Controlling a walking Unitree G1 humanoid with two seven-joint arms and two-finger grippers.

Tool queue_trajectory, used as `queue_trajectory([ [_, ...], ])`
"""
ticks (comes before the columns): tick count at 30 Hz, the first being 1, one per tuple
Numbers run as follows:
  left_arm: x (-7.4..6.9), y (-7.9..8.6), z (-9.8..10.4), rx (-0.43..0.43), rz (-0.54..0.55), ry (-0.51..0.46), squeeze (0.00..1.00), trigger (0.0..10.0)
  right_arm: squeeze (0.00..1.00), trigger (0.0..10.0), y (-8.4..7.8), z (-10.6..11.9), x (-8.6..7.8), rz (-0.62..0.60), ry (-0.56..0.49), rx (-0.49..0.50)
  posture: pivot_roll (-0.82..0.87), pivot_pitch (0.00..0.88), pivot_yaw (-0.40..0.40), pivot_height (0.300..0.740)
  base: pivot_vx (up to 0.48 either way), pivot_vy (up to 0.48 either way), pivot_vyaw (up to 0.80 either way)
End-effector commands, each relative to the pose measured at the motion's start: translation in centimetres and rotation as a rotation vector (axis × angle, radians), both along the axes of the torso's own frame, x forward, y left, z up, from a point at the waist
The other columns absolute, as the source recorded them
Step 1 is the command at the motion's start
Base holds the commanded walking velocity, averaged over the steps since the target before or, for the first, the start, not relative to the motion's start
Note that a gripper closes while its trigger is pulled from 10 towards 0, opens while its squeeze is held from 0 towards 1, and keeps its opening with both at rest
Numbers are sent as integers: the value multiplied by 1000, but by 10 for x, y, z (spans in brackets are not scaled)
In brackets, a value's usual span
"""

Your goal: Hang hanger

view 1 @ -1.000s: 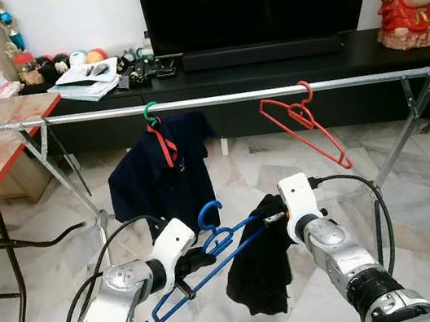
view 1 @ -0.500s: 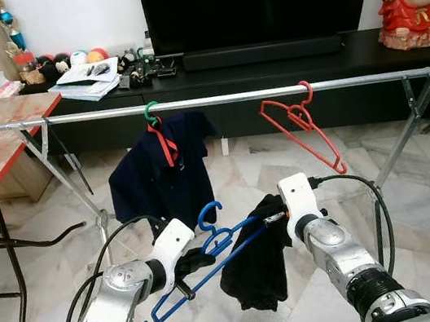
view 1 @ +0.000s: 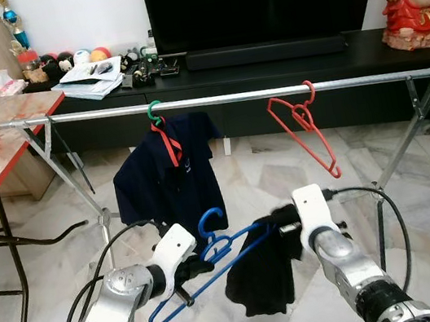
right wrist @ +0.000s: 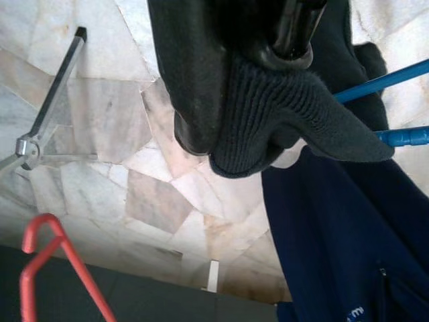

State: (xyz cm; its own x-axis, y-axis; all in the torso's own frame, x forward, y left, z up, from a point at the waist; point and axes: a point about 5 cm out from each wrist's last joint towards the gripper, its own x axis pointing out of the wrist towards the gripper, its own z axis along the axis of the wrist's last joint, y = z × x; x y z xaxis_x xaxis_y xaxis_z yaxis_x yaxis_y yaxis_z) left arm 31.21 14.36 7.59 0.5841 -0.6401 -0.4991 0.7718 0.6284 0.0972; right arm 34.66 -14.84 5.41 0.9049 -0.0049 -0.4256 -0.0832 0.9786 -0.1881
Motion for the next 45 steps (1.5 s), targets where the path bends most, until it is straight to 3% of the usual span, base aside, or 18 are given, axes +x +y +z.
queue_trajectory([
  [1,3,4,5,28,16,-18,0,10000,0,10000,-3,3,2,-20,-9,-15,120,0,19,740,0,0,0],
  [8,2,2,6,3,2,-11,0,10000,0,10000,9,6,3,22,-15,44,122,0,20,740,0,0,0],
  [11,1,-5,10,-46,-40,-8,0,10000,0,10000,21,13,6,94,-29,87,118,0,20,740,0,0,0],
  [21,2,-14,19,-129,-80,-3,0,10000,0,10000,26,26,12,94,-60,168,114,0,18,740,0,0,0],
  [30,-3,-18,27,-193,-145,31,0,10000,0,10000,13,30,14,32,-85,135,111,0,18,740,0,0,0],
  [38,-13,-14,27,-175,-203,79,0,10000,0,10000,12,33,15,82,-113,57,114,0,24,740,0,0,0],
  [45,-15,-12,26,-165,-204,88,0,10000,0,10000,12,34,16,87,-113,52,114,0,22,740,0,0,0],
])
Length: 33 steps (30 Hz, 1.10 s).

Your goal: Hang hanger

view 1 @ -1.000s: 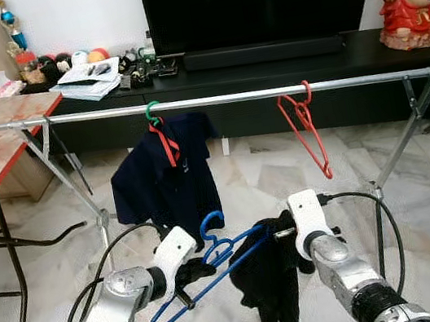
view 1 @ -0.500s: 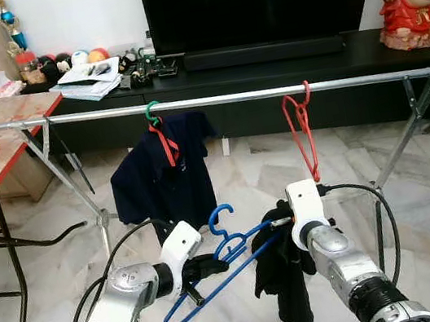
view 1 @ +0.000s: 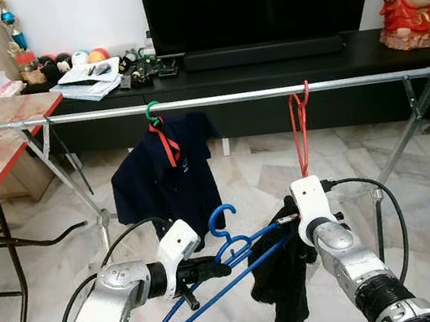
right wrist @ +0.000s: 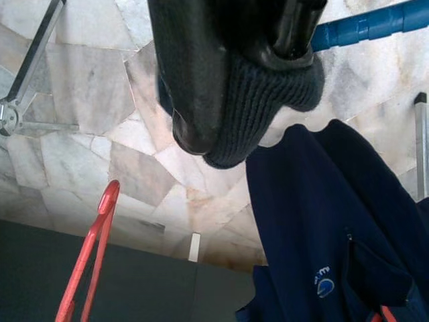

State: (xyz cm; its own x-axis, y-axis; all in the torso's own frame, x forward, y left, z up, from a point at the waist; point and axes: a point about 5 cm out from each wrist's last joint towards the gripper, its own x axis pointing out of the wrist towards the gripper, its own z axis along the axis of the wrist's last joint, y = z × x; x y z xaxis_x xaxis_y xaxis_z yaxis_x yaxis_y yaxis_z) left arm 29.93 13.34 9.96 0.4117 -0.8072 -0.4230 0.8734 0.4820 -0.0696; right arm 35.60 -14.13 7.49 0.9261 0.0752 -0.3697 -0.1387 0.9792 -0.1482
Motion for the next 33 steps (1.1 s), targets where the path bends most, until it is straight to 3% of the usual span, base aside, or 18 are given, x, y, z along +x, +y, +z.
queue_trajectory([
  [1,0,-1,2,7,-9,-13,0,10000,0,10000,6,13,6,25,-52,11,114,0,22,740,0,0,0],
  [5,9,3,-5,88,85,-46,0,10000,0,10000,10,16,6,33,-49,47,110,0,20,740,0,0,0],
  [11,17,6,-8,139,177,-78,0,10000,0,10000,11,17,5,25,-46,70,107,0,19,740,0,0,0],
  [17,18,7,-10,149,197,-85,0,10000,0,10000,14,26,4,34,-67,86,106,0,19,740,0,0,0],
  [26,25,1,-7,134,226,-124,0,10000,0,10000,29,30,-3,166,-37,61,102,0,21,740,0,0,0],
  [31,30,2,-3,130,270,-155,0,10000,0,10000,27,25,-6,161,-20,28,103,0,21,740,0,0,0],
  [33,31,2,-3,138,270,-154,0,10000,0,10000,18,17,-7,116,-4,-20,103,0,21,740,0,0,0],
])
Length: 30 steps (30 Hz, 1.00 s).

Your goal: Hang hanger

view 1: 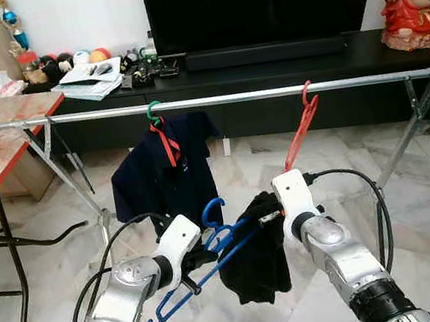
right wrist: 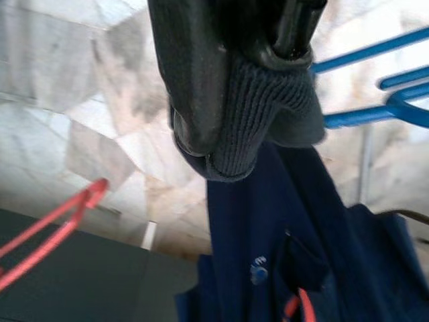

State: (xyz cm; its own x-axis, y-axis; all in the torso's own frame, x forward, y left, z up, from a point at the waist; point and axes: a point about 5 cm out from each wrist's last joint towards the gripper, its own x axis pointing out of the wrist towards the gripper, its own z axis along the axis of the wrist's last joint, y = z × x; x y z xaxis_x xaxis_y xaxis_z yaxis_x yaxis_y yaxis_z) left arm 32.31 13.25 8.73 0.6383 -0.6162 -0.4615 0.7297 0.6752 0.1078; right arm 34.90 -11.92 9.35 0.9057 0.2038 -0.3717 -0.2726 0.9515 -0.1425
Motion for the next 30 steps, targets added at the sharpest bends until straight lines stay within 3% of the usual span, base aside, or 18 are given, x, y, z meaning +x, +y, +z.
queue_trajectory([
  [1,6,4,9,4,21,-34,0,10000,0,10000,-9,-6,0,-50,0,-39,103,0,21,740,0,0,0],
  [5,4,7,8,13,6,-25,0,10000,0,10000,-22,-13,-1,-128,18,-70,112,0,21,740,0,0,0],
  [9,3,13,8,24,17,-29,0,10000,0,10000,-25,-12,-1,-138,18,-67,112,0,21,740,0,0,0],
  [14,3,12,8,21,18,-30,0,10000,0,10000,-19,-10,0,-113,10,-38,114,0,21,740,0,0,0],
  [17,4,7,9,8,13,-38,0,10000,0,10000,-6,-5,0,-40,-4,-9,113,0,21,740,0,0,0],
  [20,6,3,10,-2,12,-51,0,10000,0,10000,5,4,-1,16,3,80,111,0,21,740,0,0,0],
  [22,9,1,13,-15,34,-82,0,10000,0,10000,14,16,-3,23,9,209,108,0,20,740,0,0,0],
  [30,15,-7,18,-35,51,-111,0,10000,0,10000,32,42,-20,98,30,428,103,0,21,740,0,0,0],
])
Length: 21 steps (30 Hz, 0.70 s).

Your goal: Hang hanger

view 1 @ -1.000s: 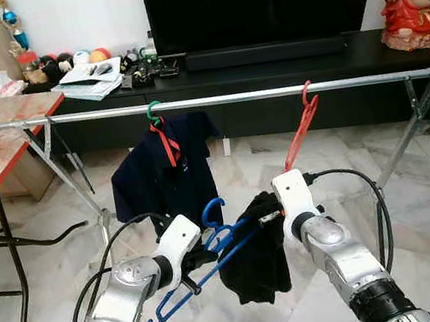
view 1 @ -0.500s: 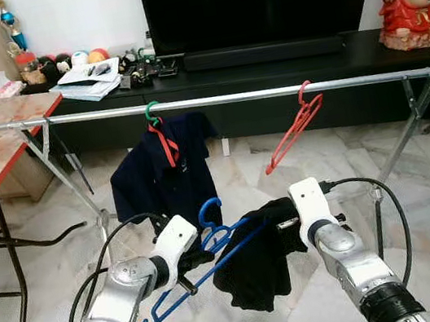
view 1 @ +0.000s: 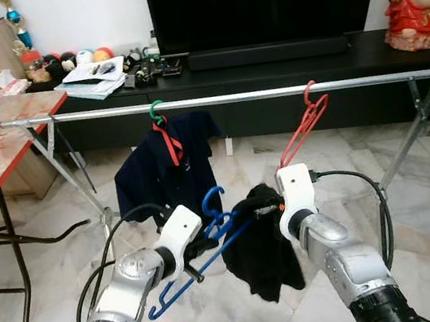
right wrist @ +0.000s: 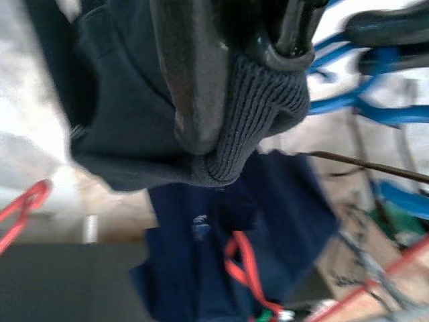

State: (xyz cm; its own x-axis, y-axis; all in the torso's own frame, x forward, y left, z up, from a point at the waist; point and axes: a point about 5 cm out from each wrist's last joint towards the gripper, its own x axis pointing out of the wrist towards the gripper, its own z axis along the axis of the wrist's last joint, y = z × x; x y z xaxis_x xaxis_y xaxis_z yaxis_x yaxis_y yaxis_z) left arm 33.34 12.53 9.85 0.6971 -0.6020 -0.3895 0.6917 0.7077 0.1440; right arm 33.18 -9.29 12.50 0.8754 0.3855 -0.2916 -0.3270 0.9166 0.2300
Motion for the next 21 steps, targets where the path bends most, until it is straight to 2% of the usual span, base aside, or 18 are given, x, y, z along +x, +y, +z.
queue_trajectory([
  [1,5,0,6,-6,10,-32,0,10000,0,10000,7,12,-8,60,-18,28,103,0,20,740,0,0,0],
  [2,5,0,6,-6,10,-32,0,10000,0,10000,7,12,-8,60,-18,28,103,0,20,740,0,0,0],
  [3,4,-1,6,-10,7,-29,0,10000,0,10000,5,12,-10,60,-44,-19,99,0,22,740,0,0,0],
  [7,-2,-2,2,1,-61,6,0,10000,0,10000,-36,-16,-2,-159,-3,-264,96,0,25,740,0,0,0],
  [12,-8,2,-2,15,-91,34,0,10000,0,10000,-58,-32,0,-246,53,-334,102,0,25,740,0,0,0],
  [14,-8,6,-1,21,-83,34,0,10000,0,10000,-61,-38,1,-253,70,-355,104,0,25,740,0,0,0],
  [18,-8,9,1,25,-76,26,0,10000,0,10000,-57,-47,2,-242,86,-359,116,0,23,740,0,0,0],
  [21,-8,8,3,14,-79,22,0,10000,0,10000,-46,-45,1,-206,81,-320,115,0,23,740,0,0,0],
])
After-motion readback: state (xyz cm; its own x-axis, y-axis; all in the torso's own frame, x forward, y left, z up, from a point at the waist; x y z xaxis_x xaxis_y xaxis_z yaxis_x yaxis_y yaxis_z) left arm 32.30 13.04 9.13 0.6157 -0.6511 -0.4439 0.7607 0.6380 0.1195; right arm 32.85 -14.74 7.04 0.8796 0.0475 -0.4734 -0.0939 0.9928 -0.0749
